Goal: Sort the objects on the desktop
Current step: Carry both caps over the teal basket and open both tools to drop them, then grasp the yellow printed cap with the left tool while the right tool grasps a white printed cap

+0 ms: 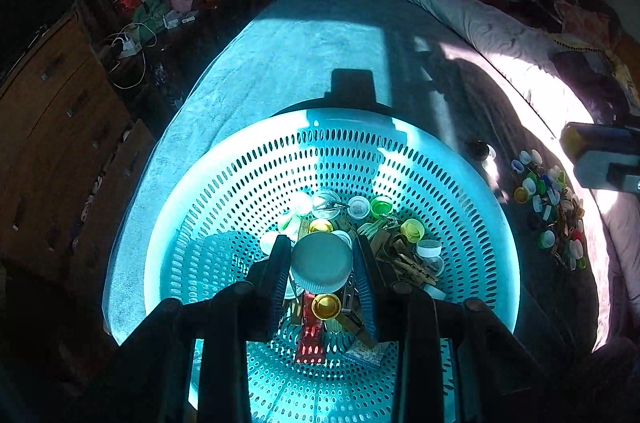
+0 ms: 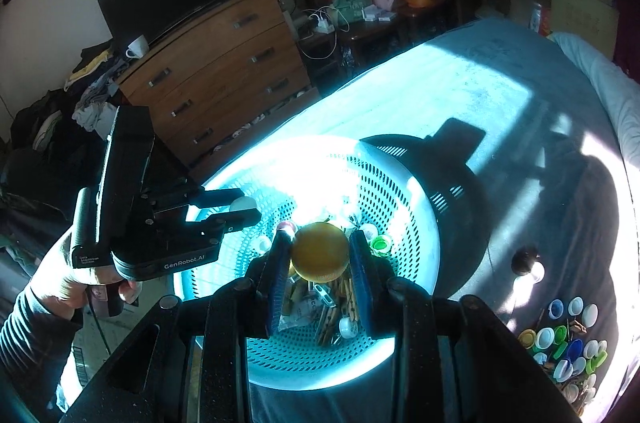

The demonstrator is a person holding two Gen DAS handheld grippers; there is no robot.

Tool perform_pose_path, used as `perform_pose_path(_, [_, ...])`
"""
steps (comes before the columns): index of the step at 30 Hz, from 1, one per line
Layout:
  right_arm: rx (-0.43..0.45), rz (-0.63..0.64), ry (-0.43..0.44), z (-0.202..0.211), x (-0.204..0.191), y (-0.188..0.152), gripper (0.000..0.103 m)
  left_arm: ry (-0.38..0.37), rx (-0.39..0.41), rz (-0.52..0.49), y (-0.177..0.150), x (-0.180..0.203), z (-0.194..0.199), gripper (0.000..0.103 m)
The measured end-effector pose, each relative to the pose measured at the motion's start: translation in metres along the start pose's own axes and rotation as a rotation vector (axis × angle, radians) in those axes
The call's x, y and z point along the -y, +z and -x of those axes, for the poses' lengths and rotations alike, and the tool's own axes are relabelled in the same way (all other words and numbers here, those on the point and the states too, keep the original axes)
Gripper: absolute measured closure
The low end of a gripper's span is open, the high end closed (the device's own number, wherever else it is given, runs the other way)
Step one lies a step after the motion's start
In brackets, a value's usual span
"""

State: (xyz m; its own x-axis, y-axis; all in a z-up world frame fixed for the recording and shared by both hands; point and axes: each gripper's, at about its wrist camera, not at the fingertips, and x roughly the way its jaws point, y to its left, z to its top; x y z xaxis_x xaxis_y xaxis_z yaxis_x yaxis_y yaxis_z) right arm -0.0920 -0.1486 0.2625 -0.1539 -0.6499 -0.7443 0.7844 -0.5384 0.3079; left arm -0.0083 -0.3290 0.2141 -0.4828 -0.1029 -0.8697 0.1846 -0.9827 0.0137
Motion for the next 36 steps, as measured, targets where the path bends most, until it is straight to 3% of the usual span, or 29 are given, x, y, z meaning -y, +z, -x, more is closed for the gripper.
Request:
perform_pose_path(2, [0.003,0.02,0.014,-0.001,-0.005,0.0,0.066,0.0,-0.001,0.023,0.001,-0.004,0.0,0.062])
perform_pose_path(3, [0.013,0.025,0.025,0.001,-0.007,0.0,0.05,0.006,0.006,0.027,0.0,-0.005,0.002,0.061])
perform_pose_path(4, [0.028,0.028,0.028,0.003,-0.008,0.0,0.043,0.017,0.009,0.026,-0.001,-0.006,0.004,0.06])
perform_pose_path(9, [0.122,-0.005,0.047,0.032,0.002,-0.006,0.043,0.024,0.029,0.033,-0.003,-0.003,0.014,0.06])
perform_pose_path(11, [0.178,-0.019,0.043,0.052,0.012,-0.019,0.041,0.017,0.061,0.014,-0.009,0.007,0.024,0.06])
perform_pose_path(12, [0.206,-0.014,0.02,0.064,0.018,-0.031,0.035,0.006,0.082,-0.02,-0.016,0.018,0.03,0.06])
perform_pose_path(15, [0.253,0.064,-0.165,0.09,0.041,-0.085,0.015,-0.036,0.151,-0.171,-0.046,0.068,0.046,0.057])
perform_pose_path(19, [0.164,0.046,-0.359,0.105,0.109,-0.185,0.014,-0.148,0.22,-0.325,-0.102,0.151,0.055,0.05])
perform_pose_path(23, [0.083,-0.23,-0.431,0.114,0.201,-0.299,0.015,-0.257,0.214,-0.405,-0.15,0.233,0.03,0.049])
perform_pose_path(25, [0.083,-0.413,-0.461,0.121,0.24,-0.357,0.017,-0.291,0.174,-0.386,-0.159,0.261,0.0,0.049])
perform_pose_path(28, [0.096,-0.605,-0.439,0.124,0.277,-0.425,0.023,-0.235,0.141,-0.309,-0.156,0.284,-0.054,0.049])
perform_pose_path(32, [0.173,-0.557,-0.465,0.125,0.262,-0.455,0.025,-0.153,0.147,-0.18,-0.132,0.289,-0.105,0.049])
perform_pose_path(36, [0.184,-0.484,-0.472,0.115,0.25,-0.453,0.003,-0.104,0.206,-0.161,-0.101,0.295,-0.126,0.049])
